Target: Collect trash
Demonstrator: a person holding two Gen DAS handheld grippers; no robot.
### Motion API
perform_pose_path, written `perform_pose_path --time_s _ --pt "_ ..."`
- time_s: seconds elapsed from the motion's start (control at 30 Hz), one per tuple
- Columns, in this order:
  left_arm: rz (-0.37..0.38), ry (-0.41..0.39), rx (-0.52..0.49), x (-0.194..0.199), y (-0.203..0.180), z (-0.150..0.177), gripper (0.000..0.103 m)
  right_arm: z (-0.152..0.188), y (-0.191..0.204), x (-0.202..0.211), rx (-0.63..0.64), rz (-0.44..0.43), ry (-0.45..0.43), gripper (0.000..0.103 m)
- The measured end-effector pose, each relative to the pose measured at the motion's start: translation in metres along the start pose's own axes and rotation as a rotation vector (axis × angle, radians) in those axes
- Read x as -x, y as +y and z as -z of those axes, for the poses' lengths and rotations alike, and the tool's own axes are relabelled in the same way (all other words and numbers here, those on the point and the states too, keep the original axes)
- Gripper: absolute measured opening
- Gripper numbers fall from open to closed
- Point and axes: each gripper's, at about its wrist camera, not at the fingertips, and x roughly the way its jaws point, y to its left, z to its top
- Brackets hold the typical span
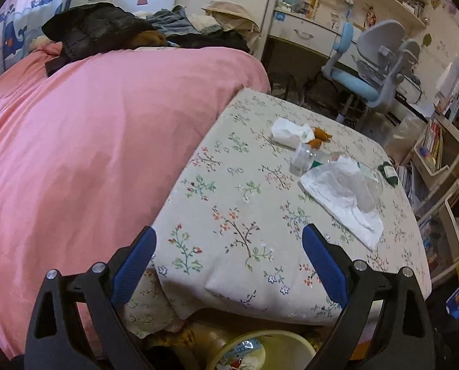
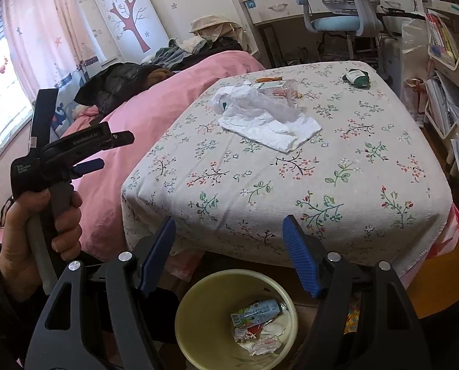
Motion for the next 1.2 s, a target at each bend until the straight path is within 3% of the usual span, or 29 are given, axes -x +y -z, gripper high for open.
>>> perform_pose_path --time_s 1.2 --pt "0.033 -0.004 -0.010 -0.0013 -0.0069 0.0004 0.092 -0.0054 -0.0022 0.0051 0.012 0.012 -0.020 0.070"
